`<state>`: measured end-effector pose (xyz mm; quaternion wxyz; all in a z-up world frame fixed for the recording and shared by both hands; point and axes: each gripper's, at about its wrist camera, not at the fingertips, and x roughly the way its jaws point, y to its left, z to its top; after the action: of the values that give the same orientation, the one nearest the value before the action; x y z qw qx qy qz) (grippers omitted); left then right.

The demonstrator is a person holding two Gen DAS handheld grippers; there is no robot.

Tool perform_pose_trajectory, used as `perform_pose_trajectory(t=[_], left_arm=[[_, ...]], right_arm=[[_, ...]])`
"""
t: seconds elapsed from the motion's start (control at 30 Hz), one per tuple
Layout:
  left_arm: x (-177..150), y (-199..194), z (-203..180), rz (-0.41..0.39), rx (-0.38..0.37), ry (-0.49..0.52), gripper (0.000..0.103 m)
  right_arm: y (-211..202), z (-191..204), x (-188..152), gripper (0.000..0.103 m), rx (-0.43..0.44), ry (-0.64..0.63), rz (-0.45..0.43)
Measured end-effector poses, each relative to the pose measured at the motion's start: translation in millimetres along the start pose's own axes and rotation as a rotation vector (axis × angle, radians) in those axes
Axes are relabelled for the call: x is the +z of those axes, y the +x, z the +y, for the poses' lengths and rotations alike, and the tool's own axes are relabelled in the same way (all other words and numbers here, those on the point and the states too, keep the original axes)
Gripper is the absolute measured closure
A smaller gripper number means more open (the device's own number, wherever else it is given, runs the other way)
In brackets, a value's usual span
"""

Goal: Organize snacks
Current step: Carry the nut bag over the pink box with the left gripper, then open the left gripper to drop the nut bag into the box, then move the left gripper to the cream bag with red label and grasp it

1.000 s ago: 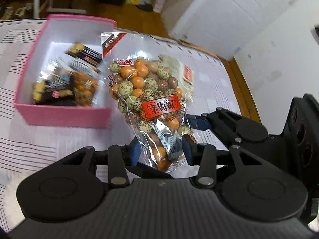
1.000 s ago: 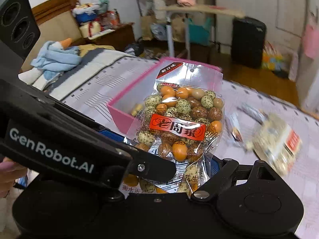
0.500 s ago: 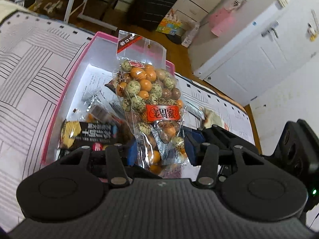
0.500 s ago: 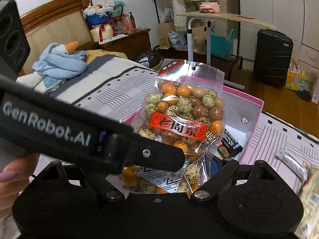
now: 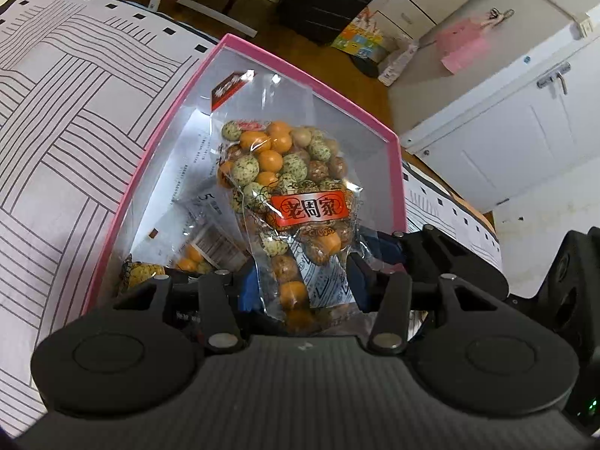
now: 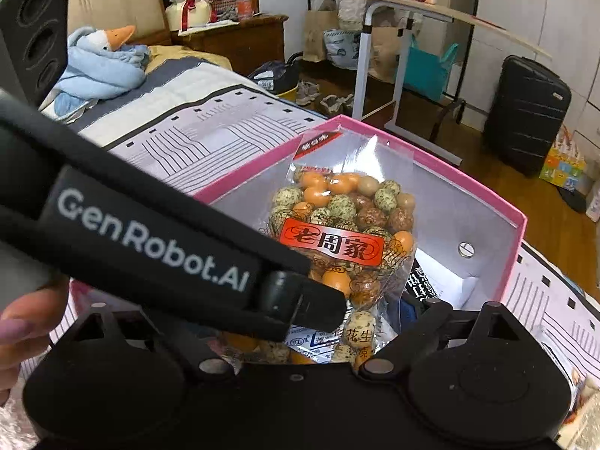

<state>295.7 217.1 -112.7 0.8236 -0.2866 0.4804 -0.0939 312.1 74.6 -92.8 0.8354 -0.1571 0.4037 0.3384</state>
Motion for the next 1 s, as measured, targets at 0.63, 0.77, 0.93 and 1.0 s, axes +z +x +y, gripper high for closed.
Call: perform_pose_trajectory(t=[0.63,0.77,0.93,1.0], left_arm=[[-43.8,-89.2,-66.0,-0.167,0.127,0.254,0.052],[-61.1,-112.4,-93.6,-0.172,0.093,0.315,0.051],[-79.2,-128.6,-128.0,-0.137,0.064,0.379,0.047],[-87.4,-131.4,-144.9,-0.143,0.071,0.428,0.042]], right_arm=[[-95.4,-8.1,-20.9,0.004,-0.081,0.06,-0.055],[-130.5,-10.0,-28.3,0.004,-0.074,0.078,-0.08],[-178.0,-18.3,-50.2,0.004,-0.08,0.099,-0.089],[-194.2,-26.3,-62.1,0.004,-0.087,0.108,-0.097]])
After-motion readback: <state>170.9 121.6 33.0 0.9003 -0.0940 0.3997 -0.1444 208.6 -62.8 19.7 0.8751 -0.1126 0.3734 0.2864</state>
